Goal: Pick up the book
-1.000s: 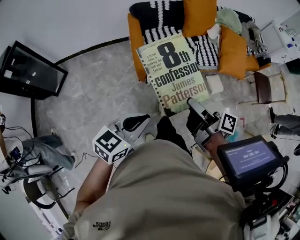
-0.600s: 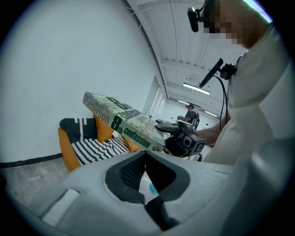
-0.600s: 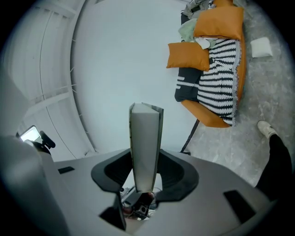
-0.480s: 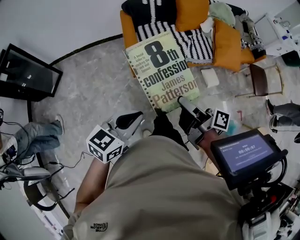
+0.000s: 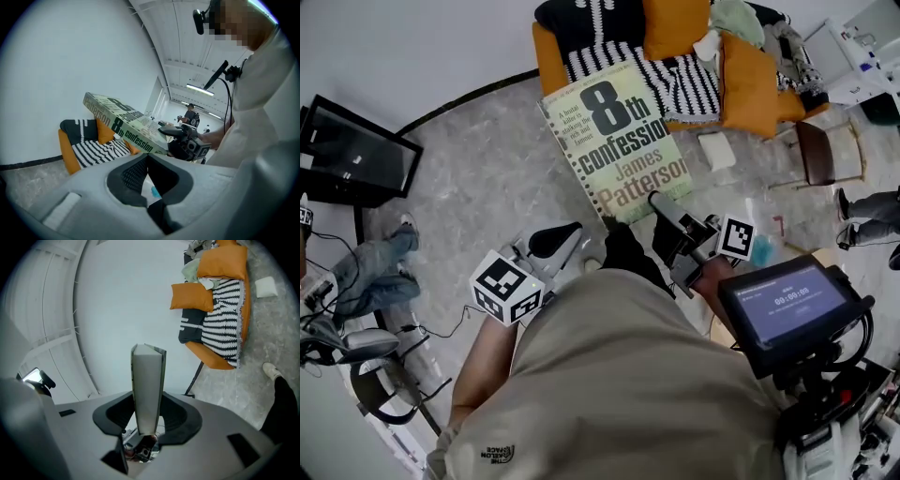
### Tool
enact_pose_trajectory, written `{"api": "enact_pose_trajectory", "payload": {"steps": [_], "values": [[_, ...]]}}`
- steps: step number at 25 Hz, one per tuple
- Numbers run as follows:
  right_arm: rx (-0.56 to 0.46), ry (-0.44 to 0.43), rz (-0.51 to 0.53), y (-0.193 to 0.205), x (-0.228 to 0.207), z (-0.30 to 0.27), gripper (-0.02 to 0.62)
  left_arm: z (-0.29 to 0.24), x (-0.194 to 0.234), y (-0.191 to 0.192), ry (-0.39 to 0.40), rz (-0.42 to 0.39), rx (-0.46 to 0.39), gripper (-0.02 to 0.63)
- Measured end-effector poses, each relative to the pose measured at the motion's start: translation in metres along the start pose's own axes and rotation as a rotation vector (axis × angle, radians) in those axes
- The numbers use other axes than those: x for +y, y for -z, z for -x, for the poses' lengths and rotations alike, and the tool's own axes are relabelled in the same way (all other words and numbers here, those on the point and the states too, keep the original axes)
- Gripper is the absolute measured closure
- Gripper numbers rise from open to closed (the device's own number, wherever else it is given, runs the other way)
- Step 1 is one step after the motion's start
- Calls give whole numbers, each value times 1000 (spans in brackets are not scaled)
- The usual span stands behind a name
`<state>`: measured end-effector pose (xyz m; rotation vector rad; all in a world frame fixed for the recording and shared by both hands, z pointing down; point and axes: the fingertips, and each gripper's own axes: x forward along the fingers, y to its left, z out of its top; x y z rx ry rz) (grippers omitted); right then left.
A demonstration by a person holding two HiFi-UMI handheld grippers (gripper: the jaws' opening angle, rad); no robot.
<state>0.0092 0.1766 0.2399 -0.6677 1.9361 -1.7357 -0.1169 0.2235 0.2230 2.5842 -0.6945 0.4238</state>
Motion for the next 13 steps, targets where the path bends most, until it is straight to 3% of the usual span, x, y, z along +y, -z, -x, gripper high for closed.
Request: {"api": "enact_pose_trajectory", "payload": {"steps": [13], "values": [[4, 1, 7, 1, -1, -1, 420, -2, -2, 1, 11, 17, -5, 598]]}}
